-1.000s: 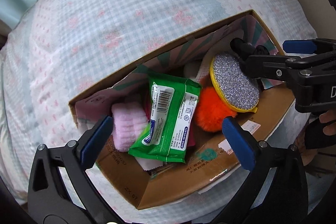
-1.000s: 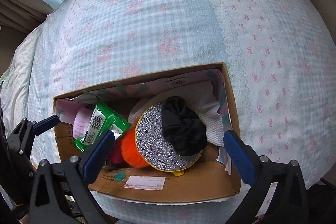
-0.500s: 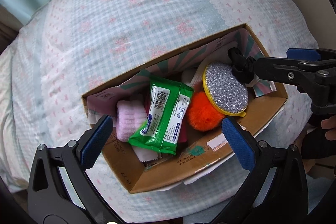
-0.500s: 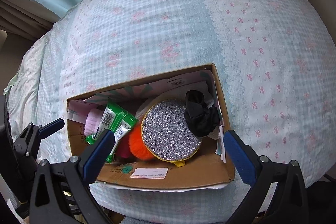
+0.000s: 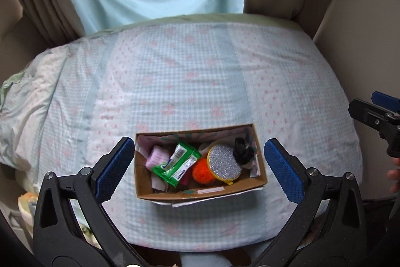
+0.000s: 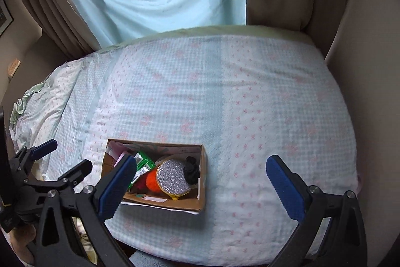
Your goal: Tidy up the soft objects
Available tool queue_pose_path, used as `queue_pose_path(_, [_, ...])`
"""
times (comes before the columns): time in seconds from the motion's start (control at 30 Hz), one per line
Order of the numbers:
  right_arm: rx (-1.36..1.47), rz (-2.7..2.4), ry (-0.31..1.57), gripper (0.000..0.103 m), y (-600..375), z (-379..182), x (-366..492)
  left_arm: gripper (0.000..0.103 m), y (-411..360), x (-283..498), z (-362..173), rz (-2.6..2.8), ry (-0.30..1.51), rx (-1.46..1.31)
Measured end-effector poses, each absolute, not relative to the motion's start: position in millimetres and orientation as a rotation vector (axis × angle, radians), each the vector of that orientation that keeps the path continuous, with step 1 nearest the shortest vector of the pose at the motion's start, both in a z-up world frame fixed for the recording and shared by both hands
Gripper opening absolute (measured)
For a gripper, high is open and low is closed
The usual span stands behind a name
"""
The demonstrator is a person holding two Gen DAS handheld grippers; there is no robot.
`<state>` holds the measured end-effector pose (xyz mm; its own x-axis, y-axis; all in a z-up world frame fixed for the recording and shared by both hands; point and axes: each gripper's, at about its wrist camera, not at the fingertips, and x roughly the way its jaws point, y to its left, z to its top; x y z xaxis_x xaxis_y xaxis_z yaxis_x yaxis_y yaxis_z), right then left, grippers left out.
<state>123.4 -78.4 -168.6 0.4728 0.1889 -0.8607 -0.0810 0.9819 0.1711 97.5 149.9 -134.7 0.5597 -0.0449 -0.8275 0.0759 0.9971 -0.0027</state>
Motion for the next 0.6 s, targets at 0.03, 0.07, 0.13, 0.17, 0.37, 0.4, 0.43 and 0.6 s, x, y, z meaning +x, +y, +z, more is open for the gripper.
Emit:
queue_pose_path(0.03, [0.097, 0.158, 1.036, 0.103, -85, -154, 118, 0.103, 145, 91, -120, -0.064, 0.937, 0.018])
queue_pose_path(0.07, [0.087, 0.149, 1.008, 0.103, -92, -141, 112, 0.103, 141, 85, -105, -0.058, 0.901, 0.007])
queue_pose_path(0.13, [0.076, 0.126, 0.952, 0.103, -105, -119, 100, 0.103, 131, 74, -80, -0.049, 0.831, -0.008])
queue_pose_path(0.17, [0.072, 0.112, 0.925, 0.103, -112, -108, 93, 0.103, 127, 69, -69, -0.05, 0.798, -0.013])
queue_pose_path(0.37, [0.047, 0.028, 0.796, 0.103, -146, -67, 62, 0.103, 101, 40, -25, -0.066, 0.661, -0.035])
queue_pose_path(0.4, [0.04, 0.015, 0.776, 0.103, -150, -62, 58, 0.103, 98, 37, -20, -0.068, 0.644, -0.037])
queue_pose_path(0.43, [0.033, 0.004, 0.759, 0.103, -153, -57, 54, 0.103, 95, 32, -16, -0.069, 0.627, -0.039])
queue_pose_path(0.6, [0.035, -0.024, 0.686, 0.103, -171, -41, 37, 0.103, 78, 15, 0, -0.08, 0.559, -0.023])
